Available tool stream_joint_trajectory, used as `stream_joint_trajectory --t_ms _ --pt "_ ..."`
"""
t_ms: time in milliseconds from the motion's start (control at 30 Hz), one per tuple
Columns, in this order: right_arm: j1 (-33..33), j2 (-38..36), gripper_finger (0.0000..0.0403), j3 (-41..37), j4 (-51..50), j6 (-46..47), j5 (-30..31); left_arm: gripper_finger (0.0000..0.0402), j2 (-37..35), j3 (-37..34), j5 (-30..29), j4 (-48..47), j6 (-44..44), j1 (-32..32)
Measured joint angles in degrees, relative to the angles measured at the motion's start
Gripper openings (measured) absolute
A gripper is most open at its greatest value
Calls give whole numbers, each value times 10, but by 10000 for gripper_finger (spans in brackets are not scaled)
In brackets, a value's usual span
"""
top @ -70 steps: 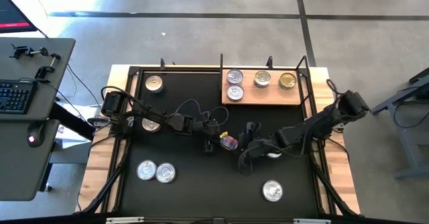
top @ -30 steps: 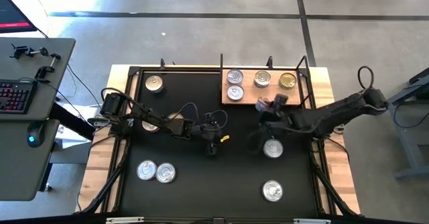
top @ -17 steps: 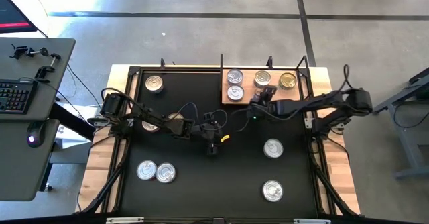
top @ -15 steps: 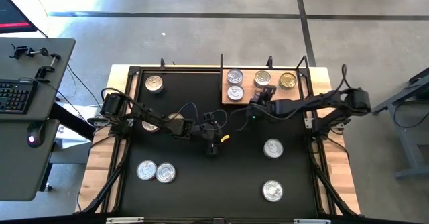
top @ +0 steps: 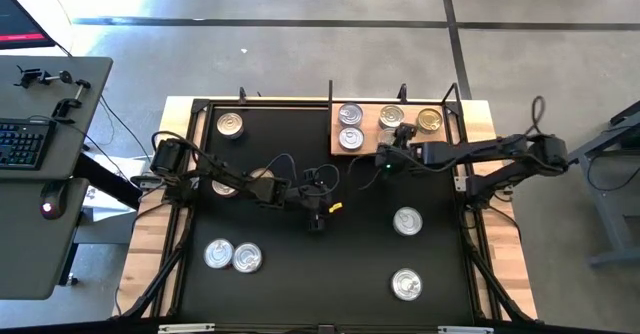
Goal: Stack canned seafood by type on shelf
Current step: Put the blue-pink tuna can on the shelf, then adjust the tuna cans on the shelf
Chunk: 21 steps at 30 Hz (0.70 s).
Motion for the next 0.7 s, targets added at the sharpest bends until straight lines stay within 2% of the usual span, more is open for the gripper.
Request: stream_joint_trajectory --t_ms 67,133,233,300,533,700 --pt "-8 -26 336 0 -8 9 -48 5 0 0 0 1 0 0" --pt "-30 -47 332 0 -9 35 -127 5 0 0 0 3 0 0" --pt "-73 -63 310 0 -9 68 -226 5 0 0 0 6 5 0" --pt "-101 -65 289 0 -8 79 -261 5 0 0 0 9 11 1" --pt "-185 -44 186 0 3 110 -284 5 0 0 0 23 20 4" --pt "-216 -27 116 1 14 109 -284 5 0 0 0 22 20 4"
